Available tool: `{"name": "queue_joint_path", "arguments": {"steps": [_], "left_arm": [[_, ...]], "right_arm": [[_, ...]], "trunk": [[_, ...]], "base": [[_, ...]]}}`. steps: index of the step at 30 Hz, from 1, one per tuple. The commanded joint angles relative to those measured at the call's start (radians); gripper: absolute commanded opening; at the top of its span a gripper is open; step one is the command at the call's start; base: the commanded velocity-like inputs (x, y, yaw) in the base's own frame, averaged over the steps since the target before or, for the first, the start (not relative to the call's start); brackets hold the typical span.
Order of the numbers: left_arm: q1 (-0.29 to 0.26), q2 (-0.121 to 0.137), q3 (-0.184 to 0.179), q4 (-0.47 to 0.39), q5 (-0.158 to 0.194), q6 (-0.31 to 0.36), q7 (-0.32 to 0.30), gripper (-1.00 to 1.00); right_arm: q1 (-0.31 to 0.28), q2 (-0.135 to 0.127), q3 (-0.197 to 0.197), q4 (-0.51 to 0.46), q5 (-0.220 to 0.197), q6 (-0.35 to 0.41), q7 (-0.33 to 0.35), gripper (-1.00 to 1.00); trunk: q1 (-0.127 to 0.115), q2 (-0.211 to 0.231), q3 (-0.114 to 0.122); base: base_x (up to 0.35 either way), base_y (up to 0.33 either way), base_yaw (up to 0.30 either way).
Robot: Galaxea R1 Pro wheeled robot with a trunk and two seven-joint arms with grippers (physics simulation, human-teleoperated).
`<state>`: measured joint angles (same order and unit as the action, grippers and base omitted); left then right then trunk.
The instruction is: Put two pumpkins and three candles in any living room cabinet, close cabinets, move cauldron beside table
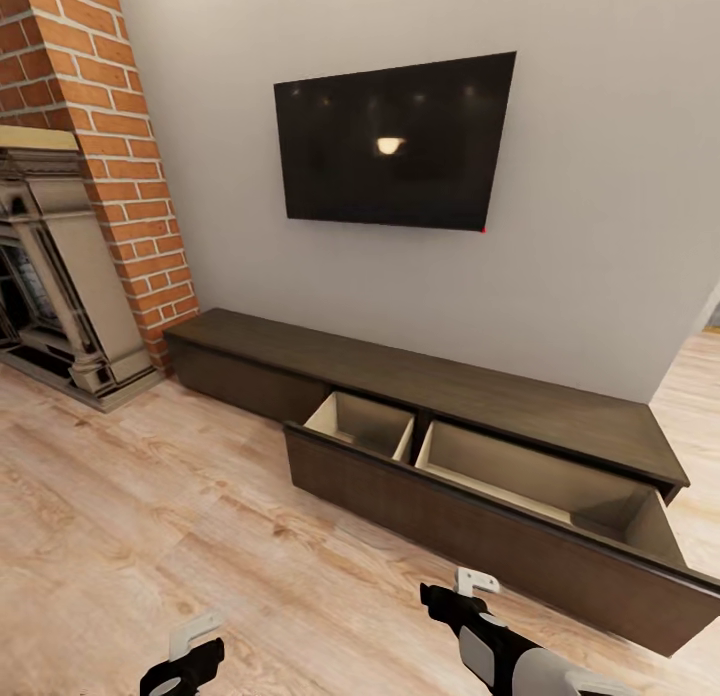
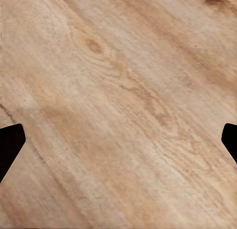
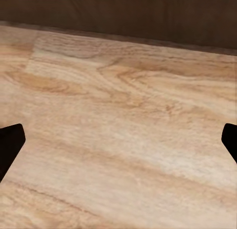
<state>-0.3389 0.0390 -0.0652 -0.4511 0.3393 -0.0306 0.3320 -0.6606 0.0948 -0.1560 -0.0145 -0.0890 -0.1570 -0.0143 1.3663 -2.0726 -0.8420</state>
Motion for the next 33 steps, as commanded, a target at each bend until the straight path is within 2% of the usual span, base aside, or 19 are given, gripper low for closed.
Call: {"name": "queue_joint_path", "arguments": {"steps": [1,17,33], "left_arm": [[0.0,0.001,-0.007,0.0,0.009,-0.003,0.005,1.0],[-0.001,0.001,-0.007,0.0,0.01,-0.003,0.005,1.0],[0.0,0.001,-0.005,0.0,0.011,-0.003,0.006,1.0]], "right_arm": [[-0.001,0.0,0.0,0.001,-0.009,-0.004,-0.001,1.0],[-0.001,0.0,0.0,0.001,-0.009,-0.004,-0.003,1.0],[-0.001,0.001,0.0,0.002,-0.009,-0.002,-0.004,1.0]], "trunk": [[0.0,0.0,-0.001],[0.0,0.0,-0.001],[0.0,0.0,-0.001]], "base": [[0.0,0.0,0.193],[0.0,0.016,0.262],[0.069,0.202,0.274]]}}
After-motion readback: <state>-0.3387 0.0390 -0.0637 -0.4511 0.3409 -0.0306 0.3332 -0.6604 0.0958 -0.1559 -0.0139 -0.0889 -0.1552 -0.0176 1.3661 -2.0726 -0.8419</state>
